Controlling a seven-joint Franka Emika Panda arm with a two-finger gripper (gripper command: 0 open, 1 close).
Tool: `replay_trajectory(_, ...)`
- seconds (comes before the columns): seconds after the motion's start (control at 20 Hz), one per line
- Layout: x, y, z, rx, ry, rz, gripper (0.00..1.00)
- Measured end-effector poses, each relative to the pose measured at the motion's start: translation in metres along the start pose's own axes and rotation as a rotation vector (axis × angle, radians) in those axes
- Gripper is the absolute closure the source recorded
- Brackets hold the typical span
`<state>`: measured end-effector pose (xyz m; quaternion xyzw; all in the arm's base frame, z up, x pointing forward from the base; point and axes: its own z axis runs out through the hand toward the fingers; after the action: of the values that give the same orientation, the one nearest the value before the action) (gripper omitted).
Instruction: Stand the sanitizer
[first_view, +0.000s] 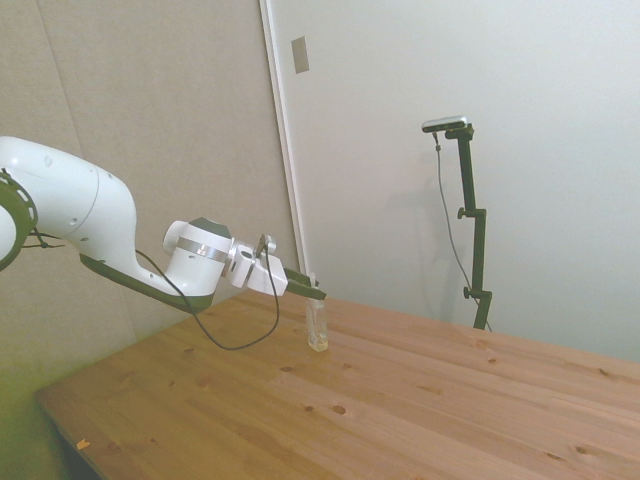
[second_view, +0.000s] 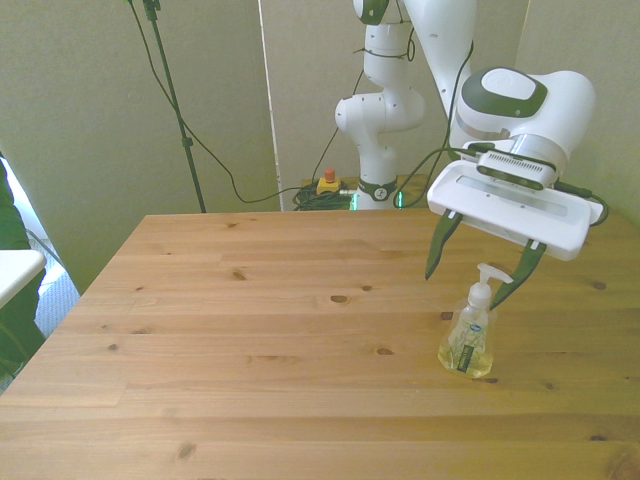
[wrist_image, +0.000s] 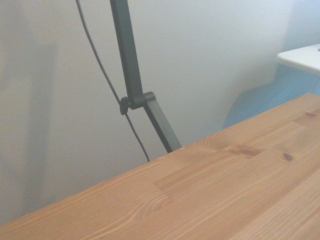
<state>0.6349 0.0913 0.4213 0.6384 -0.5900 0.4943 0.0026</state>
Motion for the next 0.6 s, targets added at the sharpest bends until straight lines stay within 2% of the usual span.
replay_trajectory(0.4, -0.02, -0.009, -0.005, -0.01, -0.046, -0.053, 0.0)
replay_trajectory(0.6, -0.024, -0.012, -0.025, -0.022, -0.148, -0.093, 0.0)
